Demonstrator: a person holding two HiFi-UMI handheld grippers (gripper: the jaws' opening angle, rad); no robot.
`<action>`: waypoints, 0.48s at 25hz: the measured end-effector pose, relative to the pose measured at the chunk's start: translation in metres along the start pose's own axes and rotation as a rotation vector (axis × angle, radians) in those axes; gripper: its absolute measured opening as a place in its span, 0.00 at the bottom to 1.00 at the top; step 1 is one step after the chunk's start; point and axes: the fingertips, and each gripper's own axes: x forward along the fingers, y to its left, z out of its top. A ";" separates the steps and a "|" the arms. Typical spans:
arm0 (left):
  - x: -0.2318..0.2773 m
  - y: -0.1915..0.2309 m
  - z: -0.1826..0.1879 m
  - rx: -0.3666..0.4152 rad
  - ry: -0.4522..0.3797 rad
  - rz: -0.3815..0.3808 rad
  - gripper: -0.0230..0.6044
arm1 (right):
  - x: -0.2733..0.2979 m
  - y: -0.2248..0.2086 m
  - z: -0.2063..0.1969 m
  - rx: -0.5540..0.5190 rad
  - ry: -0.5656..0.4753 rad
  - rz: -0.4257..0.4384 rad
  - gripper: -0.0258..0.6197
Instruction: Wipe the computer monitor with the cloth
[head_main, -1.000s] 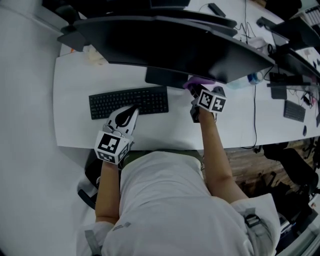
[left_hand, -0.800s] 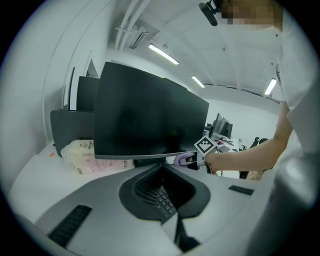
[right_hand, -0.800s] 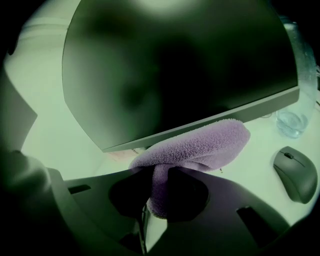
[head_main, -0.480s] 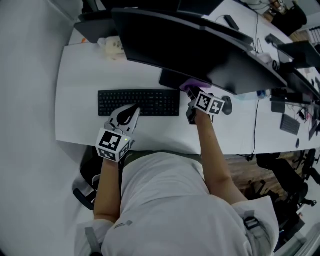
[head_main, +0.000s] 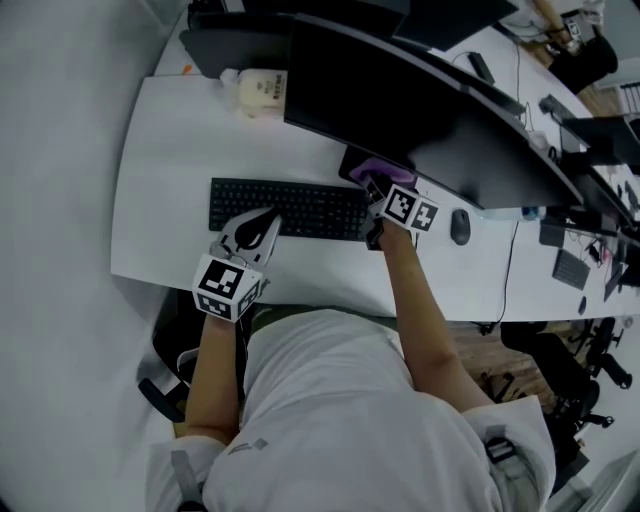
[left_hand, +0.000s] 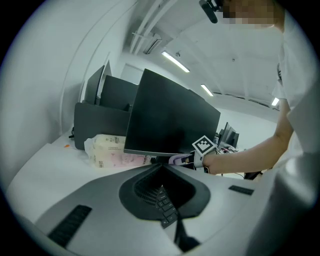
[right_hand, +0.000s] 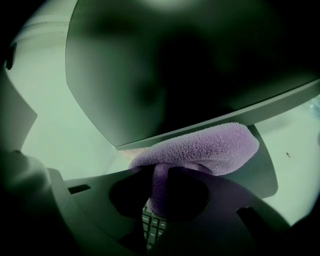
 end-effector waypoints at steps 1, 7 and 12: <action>-0.002 0.005 -0.001 -0.006 -0.003 0.004 0.04 | 0.005 0.006 -0.001 0.000 0.004 0.007 0.15; -0.009 0.025 -0.008 -0.032 -0.019 0.019 0.04 | 0.033 0.043 -0.006 0.003 0.019 0.058 0.15; -0.016 0.038 -0.016 -0.059 -0.030 0.033 0.04 | 0.054 0.074 -0.011 0.002 0.038 0.107 0.15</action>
